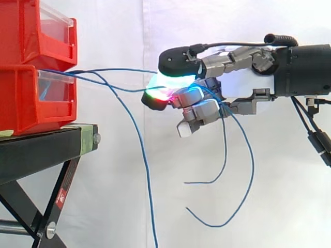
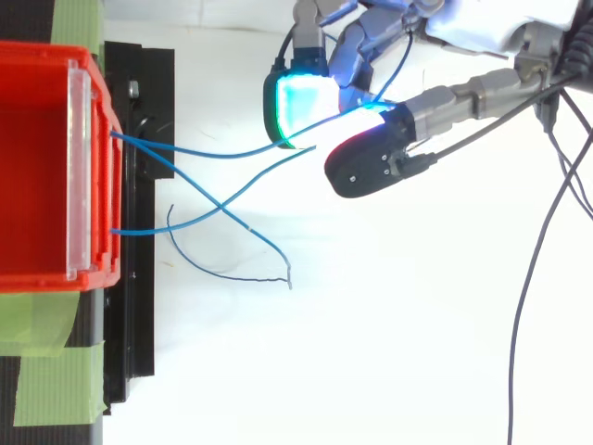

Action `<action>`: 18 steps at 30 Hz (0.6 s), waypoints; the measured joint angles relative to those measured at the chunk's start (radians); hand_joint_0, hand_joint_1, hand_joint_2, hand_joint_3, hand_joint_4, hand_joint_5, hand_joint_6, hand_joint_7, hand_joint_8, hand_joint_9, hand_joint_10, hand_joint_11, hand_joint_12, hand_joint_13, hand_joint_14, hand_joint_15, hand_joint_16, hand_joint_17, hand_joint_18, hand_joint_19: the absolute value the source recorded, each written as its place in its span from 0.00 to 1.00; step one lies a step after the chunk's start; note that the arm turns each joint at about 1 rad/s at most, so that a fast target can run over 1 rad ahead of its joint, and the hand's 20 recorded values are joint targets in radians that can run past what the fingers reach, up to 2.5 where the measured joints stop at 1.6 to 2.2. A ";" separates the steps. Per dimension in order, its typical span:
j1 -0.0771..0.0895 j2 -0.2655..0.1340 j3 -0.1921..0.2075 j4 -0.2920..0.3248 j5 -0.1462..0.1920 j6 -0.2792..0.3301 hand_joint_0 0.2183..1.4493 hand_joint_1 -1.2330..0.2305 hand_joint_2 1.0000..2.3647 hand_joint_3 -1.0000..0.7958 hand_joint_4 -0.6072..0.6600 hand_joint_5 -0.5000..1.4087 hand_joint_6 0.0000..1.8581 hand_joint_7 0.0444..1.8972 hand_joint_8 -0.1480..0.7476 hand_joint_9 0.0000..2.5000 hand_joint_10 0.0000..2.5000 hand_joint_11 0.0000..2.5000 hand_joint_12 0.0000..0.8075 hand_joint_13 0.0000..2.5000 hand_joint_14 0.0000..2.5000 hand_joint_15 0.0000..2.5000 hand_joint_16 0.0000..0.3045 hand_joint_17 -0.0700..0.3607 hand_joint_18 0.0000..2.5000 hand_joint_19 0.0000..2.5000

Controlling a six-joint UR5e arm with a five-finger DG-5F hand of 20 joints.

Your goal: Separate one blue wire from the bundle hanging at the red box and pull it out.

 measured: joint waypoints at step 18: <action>0.001 0.000 0.000 -0.019 0.000 0.016 0.45 0.19 0.02 0.51 0.53 0.11 0.38 0.65 0.42 0.05 0.27 0.73 0.42 0.13 0.37 0.60 0.15 0.40 0.12 0.34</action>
